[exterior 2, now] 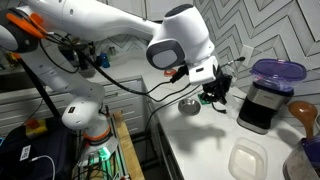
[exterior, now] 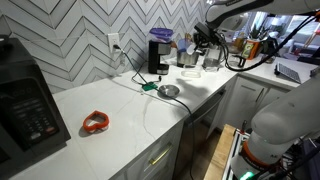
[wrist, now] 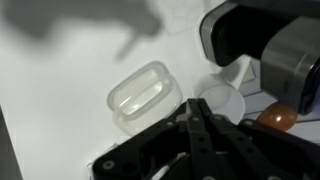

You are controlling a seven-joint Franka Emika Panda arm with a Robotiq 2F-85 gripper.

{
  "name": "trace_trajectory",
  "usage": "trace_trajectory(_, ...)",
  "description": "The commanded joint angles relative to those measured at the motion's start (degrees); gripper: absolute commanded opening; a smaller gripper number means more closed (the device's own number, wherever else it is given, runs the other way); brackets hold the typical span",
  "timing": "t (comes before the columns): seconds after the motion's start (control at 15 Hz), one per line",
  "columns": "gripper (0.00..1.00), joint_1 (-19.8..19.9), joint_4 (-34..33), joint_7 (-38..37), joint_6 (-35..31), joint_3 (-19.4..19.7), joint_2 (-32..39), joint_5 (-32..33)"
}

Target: Remove the measuring cup from the silver plate and put it in the open lunch box

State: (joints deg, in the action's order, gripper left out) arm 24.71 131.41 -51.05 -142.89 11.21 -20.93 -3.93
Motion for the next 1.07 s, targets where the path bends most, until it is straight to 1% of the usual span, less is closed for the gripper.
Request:
trace_trajectory(0.0,0.01,5.43,-3.45,-7.28,-6.44,-0.23,11.37,8.34)
trace_trajectory(0.07,0.01,6.31,-4.72,-10.15,-5.85,0.00,13.79,11.03)
trace_trajectory(0.2,0.01,5.00,-8.34,-13.09,-1.78,2.21,18.46,11.42)
trace_trajectory(0.33,0.01,2.45,-11.85,-11.92,-0.14,4.50,22.21,5.51)
trace_trajectory(0.47,0.01,1.00,-15.91,-11.21,1.24,5.49,24.84,0.18)
trace_trajectory(0.53,0.01,0.52,-19.07,-12.01,5.09,5.98,26.74,-0.04)
trace_trajectory(0.6,0.01,0.05,-21.16,-12.48,7.21,6.43,28.25,-0.31)
trace_trajectory(0.73,0.01,-0.72,-25.46,-12.92,13.69,7.21,31.41,0.02)
trace_trajectory(0.87,0.01,-1.28,-28.64,-14.64,16.19,7.97,34.27,0.27)
trace_trajectory(1.0,0.01,-1.17,-31.01,-14.55,16.50,8.28,36.72,-1.55)
